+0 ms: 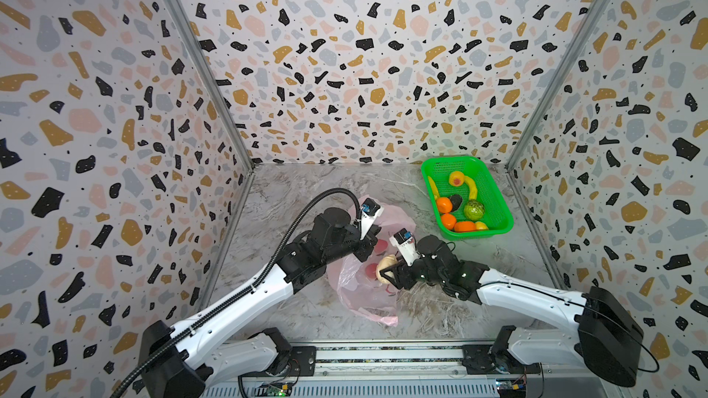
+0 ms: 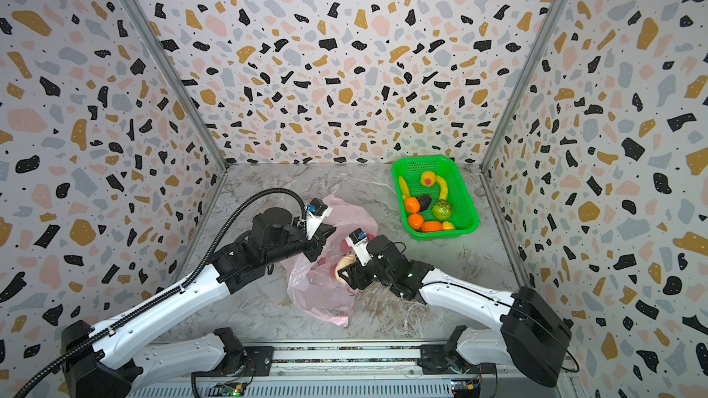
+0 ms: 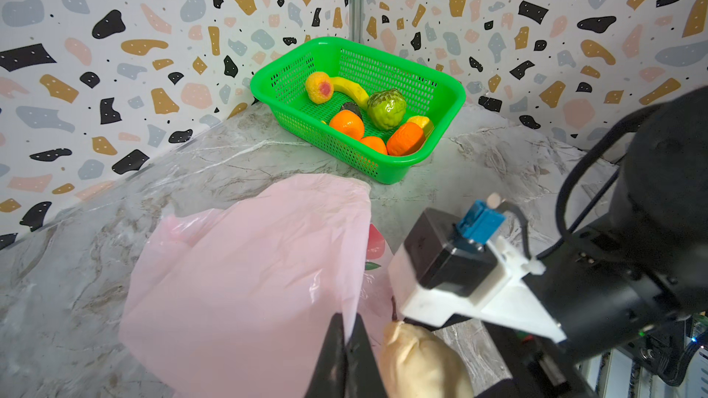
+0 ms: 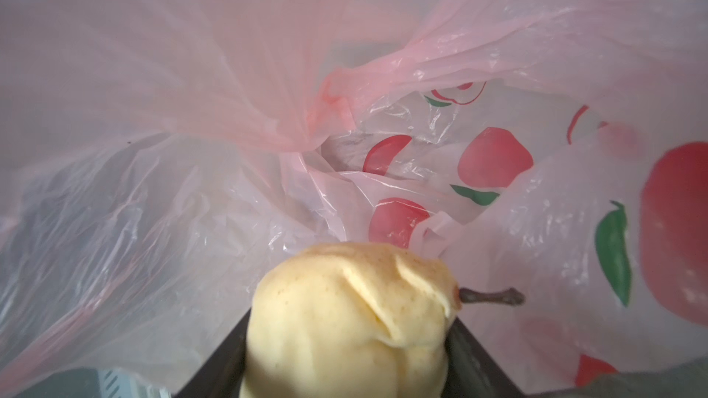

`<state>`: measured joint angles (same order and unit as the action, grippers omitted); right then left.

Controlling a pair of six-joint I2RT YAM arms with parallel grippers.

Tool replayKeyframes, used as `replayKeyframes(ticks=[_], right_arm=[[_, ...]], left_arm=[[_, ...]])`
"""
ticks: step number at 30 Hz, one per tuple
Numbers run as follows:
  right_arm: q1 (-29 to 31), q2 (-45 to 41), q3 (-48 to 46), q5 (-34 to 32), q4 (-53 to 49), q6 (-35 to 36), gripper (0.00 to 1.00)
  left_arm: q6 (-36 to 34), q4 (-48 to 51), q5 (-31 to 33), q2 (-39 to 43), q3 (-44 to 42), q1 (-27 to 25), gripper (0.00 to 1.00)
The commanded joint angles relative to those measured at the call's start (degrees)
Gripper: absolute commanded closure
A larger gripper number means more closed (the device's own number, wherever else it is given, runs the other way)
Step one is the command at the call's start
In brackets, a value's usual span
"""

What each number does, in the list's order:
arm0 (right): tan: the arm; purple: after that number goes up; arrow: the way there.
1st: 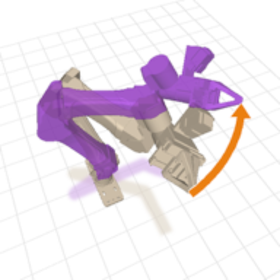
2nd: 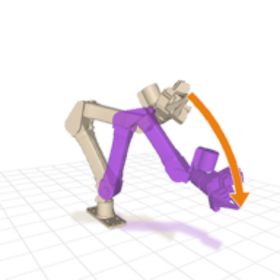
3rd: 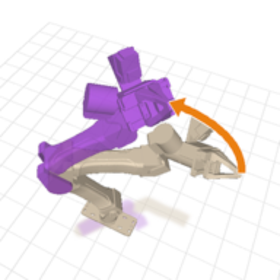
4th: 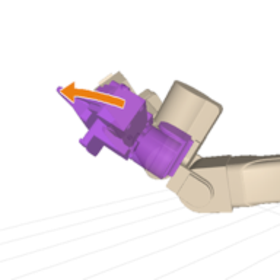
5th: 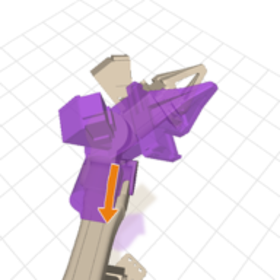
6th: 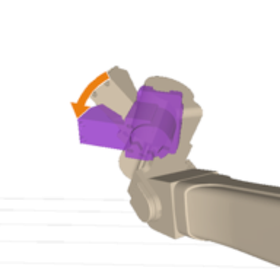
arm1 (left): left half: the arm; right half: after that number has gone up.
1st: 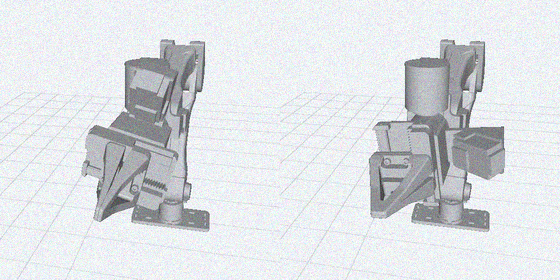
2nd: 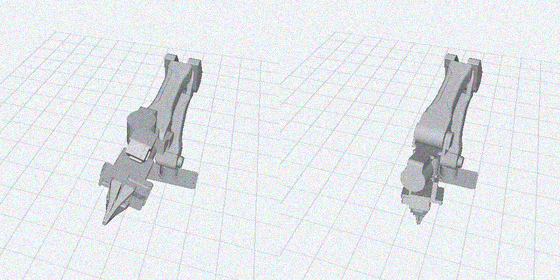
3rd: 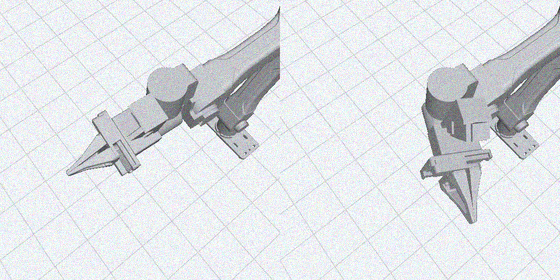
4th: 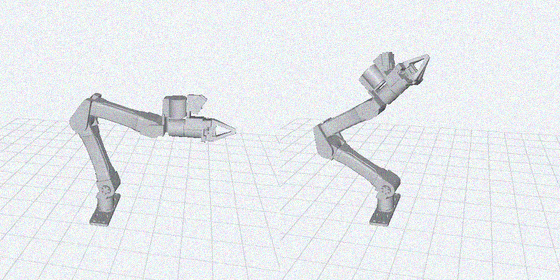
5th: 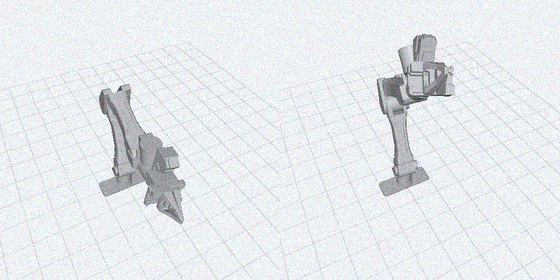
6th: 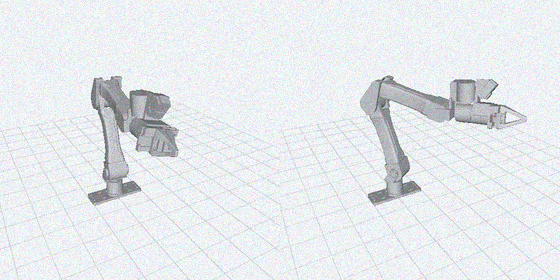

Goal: Untie the knot of the plastic bag and take out the fruit
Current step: 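Lift the pear out of the bag and carry it over the basket, then lower the pear into the basket and open the right gripper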

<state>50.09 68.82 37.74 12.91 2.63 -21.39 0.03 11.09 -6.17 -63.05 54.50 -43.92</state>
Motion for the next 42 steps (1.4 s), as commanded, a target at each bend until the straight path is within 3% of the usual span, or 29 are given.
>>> replayKeyframes(ticks=[1,7,16,22,28,39,41,42], right_arm=[[-2.9,-4.8,0.4,3.7,-4.1,0.7,0.41],[-9.4,-10.5,3.0,3.8,-11.5,3.0,0.41],[-28.7,-9.1,8.6,6.6,-12.0,4.1,0.41],[-37.4,-0.6,13.5,2.8,-6.6,3.3,0.41],[-41.8,10.2,20.5,-5.0,-2.1,4.1,0.41],[-48.2,27.5,29.8,-9.2,2.4,4.4,0.41],[-48.6,29.8,31.2,-10.0,2.5,4.6,0.34],[-48.7,30.8,31.9,-10.1,2.4,4.5,0.25]], left_arm=[[-0.2,-1.5,0.7,-0.1,-0.6,0.3,1.00],[-0.4,-1.2,0.3,0.1,-0.4,0.3,1.00],[-0.4,-1.6,-2.7,0.6,-0.2,0.3,1.00],[-0.5,-1.5,-3.6,0.7,-0.6,0.3,1.00],[-0.6,-1.2,-3.8,1.2,-0.7,0.3,1.00],[-0.7,-1.1,-3.5,1.7,-1.3,0.3,1.00],[-0.6,-1.2,-3.3,1.5,-1.4,0.3,1.00],[-0.6,-1.2,-3.3,1.4,-1.4,0.3,1.00]])
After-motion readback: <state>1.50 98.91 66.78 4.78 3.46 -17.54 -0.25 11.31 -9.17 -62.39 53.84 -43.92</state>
